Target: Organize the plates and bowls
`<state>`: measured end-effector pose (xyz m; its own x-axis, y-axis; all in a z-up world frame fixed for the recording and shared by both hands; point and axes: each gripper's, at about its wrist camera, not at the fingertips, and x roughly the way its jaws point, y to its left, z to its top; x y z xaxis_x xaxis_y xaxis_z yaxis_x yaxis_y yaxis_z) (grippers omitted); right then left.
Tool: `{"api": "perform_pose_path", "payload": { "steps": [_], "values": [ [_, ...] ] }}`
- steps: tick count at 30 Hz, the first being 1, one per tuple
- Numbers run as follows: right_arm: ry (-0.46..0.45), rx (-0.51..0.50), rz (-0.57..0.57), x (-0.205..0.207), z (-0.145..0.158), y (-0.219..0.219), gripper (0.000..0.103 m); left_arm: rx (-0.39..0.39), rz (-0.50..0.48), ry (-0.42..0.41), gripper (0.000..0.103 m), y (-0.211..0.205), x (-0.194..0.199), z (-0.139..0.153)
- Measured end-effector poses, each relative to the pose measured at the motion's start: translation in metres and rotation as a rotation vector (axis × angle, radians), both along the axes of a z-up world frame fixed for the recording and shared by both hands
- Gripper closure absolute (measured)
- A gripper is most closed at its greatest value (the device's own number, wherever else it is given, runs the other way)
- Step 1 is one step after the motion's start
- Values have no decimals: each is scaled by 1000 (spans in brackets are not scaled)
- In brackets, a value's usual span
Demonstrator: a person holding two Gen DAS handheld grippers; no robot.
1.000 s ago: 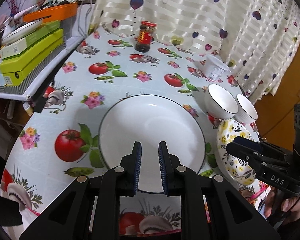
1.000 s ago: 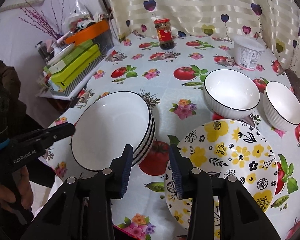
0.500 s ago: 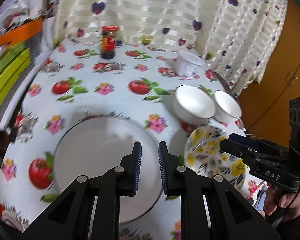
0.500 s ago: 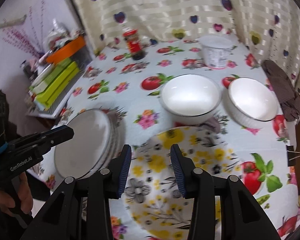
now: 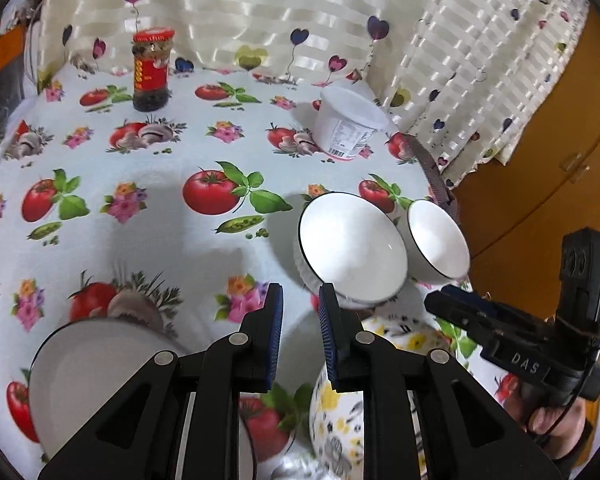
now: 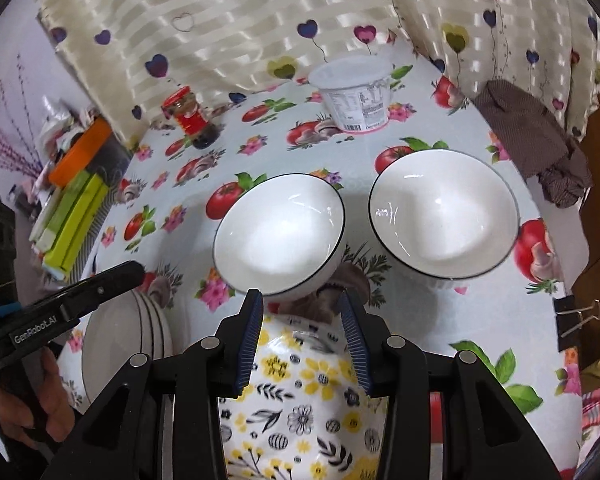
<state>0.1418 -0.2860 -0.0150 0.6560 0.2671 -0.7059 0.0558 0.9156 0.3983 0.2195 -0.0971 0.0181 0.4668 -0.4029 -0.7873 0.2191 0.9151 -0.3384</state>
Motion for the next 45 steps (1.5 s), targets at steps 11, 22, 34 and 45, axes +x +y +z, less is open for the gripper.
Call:
{"api": "perform_pose_path", "payload": {
  "steps": [11,22,34,45],
  "values": [
    [62,66,-34,37,-19,-13,63,4,-1,105,84,-14,51,-32],
    [110,87,-34,58,-34,-14,80,-6,-13,159,84,-25,68,-48],
    [121,57,-33,68,-37,-13,83,61,-42,167,84,-42,71,-57],
    [122,54,-27,69,-25,-13,85,59,-52,147,84,-40,69,-40]
  ]
}}
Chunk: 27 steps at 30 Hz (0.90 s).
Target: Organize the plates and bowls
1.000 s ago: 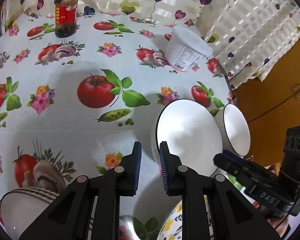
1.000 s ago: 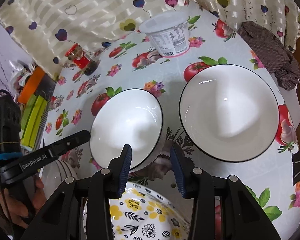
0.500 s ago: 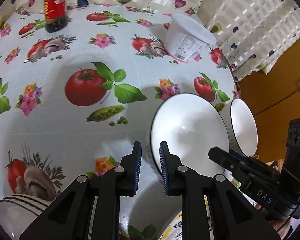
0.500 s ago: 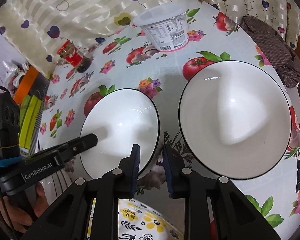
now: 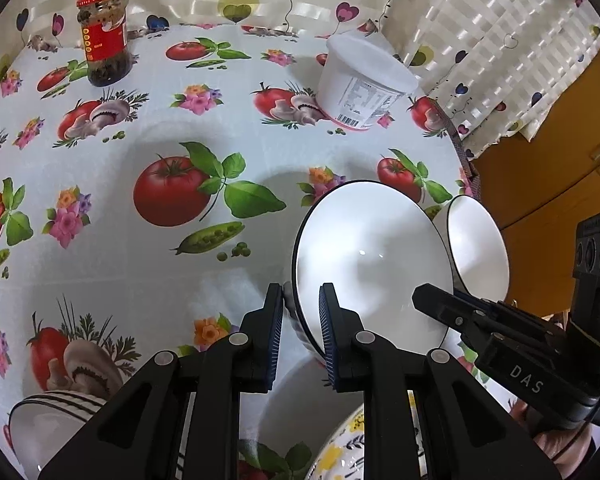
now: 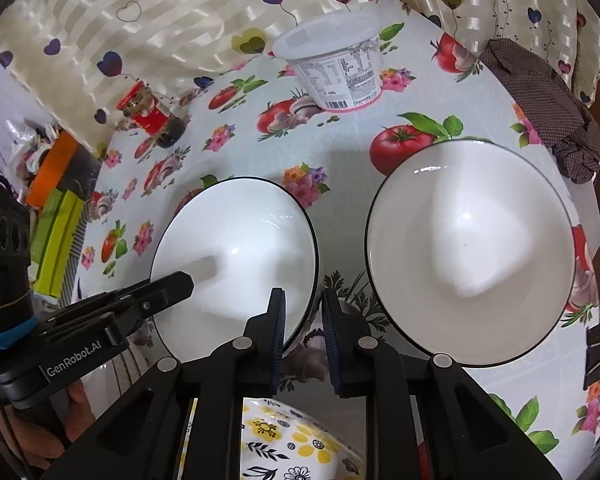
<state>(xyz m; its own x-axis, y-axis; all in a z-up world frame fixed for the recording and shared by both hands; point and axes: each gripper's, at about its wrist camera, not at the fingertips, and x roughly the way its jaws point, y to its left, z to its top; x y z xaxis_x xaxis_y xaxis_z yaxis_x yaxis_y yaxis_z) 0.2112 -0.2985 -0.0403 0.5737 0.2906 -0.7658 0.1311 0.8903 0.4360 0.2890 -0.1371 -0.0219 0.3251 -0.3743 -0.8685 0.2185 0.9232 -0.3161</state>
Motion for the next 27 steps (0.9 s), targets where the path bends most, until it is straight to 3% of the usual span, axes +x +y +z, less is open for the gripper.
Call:
{"api": "perform_pose_path", "payload": {
  "steps": [16,27],
  "values": [
    [-57,-46,18,-55,47,11,85,0,-22,-29,84,1,-56,40],
    [-31,-44,15,-118,33,19,85,12,-50,-10,84,-3,-112,34]
  ]
}}
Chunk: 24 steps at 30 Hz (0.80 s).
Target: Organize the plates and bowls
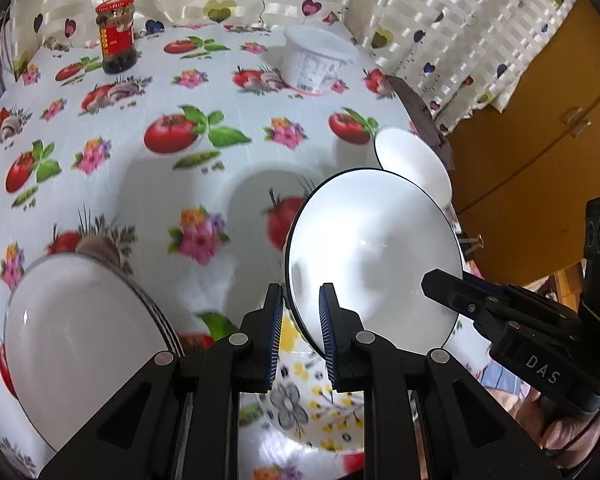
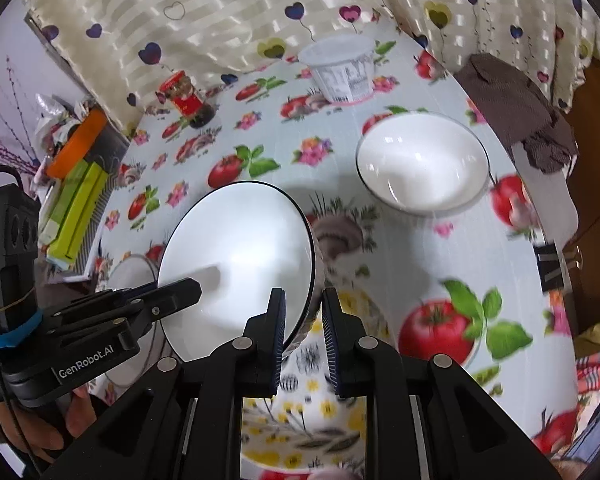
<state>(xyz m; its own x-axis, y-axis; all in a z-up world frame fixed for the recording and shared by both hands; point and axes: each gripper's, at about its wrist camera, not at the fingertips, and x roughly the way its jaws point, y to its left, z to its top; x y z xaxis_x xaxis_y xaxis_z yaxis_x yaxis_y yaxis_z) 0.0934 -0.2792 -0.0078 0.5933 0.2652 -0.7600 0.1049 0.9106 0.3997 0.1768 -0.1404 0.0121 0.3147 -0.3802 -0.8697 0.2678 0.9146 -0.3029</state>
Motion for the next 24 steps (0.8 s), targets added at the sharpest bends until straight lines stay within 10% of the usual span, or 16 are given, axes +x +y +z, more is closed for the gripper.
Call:
{"api": "perform_pose_path", "payload": {
  "steps": [24],
  "values": [
    [101,7,12,-36,-46,5,85,11,-28,76,84,-9,-37,-40]
  ]
}}
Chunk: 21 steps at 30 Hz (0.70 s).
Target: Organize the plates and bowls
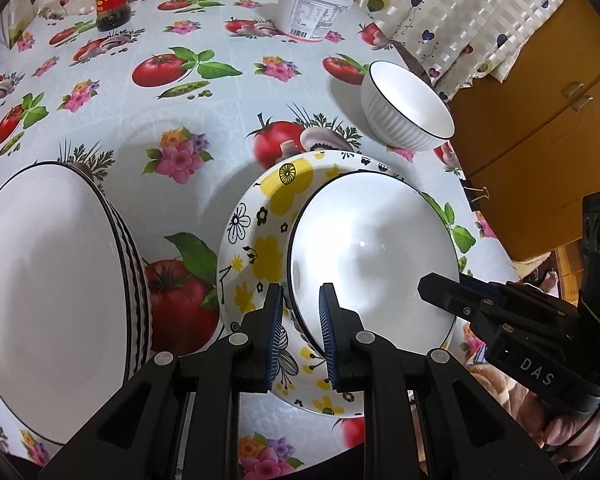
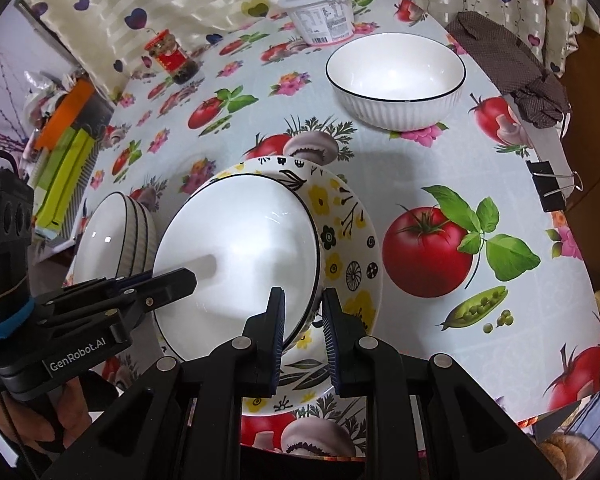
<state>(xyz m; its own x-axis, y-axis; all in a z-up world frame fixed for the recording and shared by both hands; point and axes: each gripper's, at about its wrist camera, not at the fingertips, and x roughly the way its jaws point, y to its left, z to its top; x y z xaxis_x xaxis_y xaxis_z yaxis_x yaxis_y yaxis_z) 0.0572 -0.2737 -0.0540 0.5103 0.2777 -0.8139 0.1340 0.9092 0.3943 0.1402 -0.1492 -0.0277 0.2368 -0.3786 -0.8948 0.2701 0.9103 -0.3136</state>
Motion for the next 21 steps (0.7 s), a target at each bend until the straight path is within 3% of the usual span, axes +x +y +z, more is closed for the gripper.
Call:
{"api": "perform_pose_path", "payload": {
  "steps": [15,21],
  "values": [
    [-44,-2,5,0,6,-8,80,-49,-1,-29,84,6,-3,-1],
    [-58,1,0,-4,10,-13,77,-44,12,-84,84,11,-5,12]
  ]
}}
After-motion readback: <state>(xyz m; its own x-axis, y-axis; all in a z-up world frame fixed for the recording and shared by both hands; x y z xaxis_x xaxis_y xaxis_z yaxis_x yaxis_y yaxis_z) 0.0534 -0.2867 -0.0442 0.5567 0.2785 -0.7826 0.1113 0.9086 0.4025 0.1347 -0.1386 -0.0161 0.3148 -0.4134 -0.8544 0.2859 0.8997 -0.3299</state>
